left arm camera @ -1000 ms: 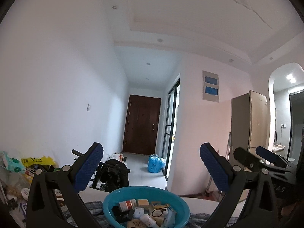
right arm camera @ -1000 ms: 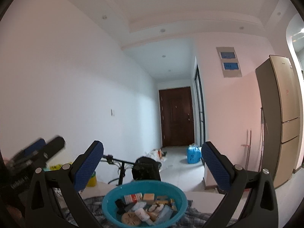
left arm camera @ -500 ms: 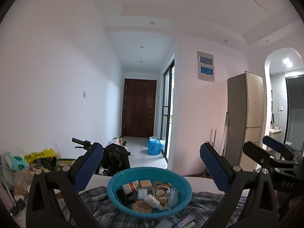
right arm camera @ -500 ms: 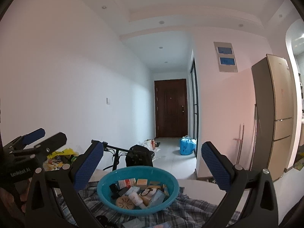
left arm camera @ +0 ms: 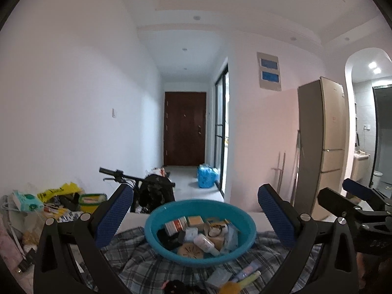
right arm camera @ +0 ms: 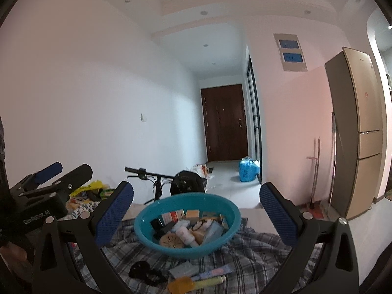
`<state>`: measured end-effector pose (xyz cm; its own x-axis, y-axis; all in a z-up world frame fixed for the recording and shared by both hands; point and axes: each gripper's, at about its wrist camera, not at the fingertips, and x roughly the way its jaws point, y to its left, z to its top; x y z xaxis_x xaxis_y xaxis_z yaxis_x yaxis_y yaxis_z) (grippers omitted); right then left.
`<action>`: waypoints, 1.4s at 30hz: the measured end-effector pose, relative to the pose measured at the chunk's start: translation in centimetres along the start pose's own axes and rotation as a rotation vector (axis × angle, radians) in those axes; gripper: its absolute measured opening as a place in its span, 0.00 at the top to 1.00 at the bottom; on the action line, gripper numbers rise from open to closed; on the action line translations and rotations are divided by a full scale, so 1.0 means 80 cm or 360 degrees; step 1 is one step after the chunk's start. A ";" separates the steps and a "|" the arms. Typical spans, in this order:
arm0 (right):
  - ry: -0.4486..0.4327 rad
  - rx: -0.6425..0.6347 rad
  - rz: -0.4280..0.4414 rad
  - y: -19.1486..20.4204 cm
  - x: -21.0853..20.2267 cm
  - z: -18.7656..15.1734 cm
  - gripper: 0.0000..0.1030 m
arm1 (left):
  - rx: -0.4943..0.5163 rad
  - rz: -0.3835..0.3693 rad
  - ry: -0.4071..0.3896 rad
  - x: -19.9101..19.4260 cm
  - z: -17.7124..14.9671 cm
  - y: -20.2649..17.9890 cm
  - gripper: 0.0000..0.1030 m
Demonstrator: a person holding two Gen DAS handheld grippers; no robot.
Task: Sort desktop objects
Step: 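Lower both tools toward the loose items on the plaid cloth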
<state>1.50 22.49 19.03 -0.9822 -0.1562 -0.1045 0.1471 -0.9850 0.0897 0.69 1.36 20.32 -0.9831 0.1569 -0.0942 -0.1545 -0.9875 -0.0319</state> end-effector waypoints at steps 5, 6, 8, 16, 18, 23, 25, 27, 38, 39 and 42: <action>0.0049 0.0020 0.0002 -0.002 0.003 -0.014 0.00 | -0.0026 -0.0031 0.0094 0.007 -0.019 0.006 0.00; 0.0058 0.0027 0.0007 -0.003 0.003 -0.017 0.00 | -0.0034 -0.0031 0.0101 0.009 -0.021 0.007 0.00; 0.0082 0.0038 0.0015 -0.004 0.007 -0.023 0.00 | -0.0056 -0.0027 0.0127 0.012 -0.029 0.011 0.00; 0.0217 0.0028 -0.0025 -0.005 0.031 -0.052 0.00 | -0.0071 -0.0015 0.0238 0.034 -0.059 0.016 0.00; 0.0238 0.0040 -0.0027 -0.007 0.035 -0.056 0.00 | -0.0075 -0.0011 0.0259 0.037 -0.064 0.017 0.00; 0.0276 0.0051 -0.0027 -0.009 0.041 -0.065 0.00 | -0.0094 0.0006 0.0296 0.042 -0.076 0.024 0.00; 0.0291 0.0052 -0.0028 -0.008 0.045 -0.067 0.00 | -0.0100 0.0013 0.0315 0.045 -0.081 0.026 0.00; 0.0308 0.0052 -0.0029 -0.007 0.048 -0.070 0.00 | -0.0100 0.0016 0.0329 0.047 -0.084 0.027 0.00; 0.0362 0.0019 -0.0019 0.000 0.059 -0.078 0.00 | -0.0084 0.0033 0.0384 0.054 -0.096 0.029 0.00; 0.0364 0.0019 -0.0020 0.000 0.060 -0.078 0.00 | -0.0085 0.0033 0.0386 0.054 -0.097 0.029 0.00; 0.0372 0.0022 -0.0021 -0.001 0.061 -0.079 0.00 | -0.0084 0.0035 0.0396 0.055 -0.099 0.030 0.00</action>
<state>-2.57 21.31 12.25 -0.9299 -0.1576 -0.3322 0.1314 -0.9863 0.1001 -3.27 -0.15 11.95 -0.9308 0.1411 -0.3372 -0.1214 -0.9895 -0.0787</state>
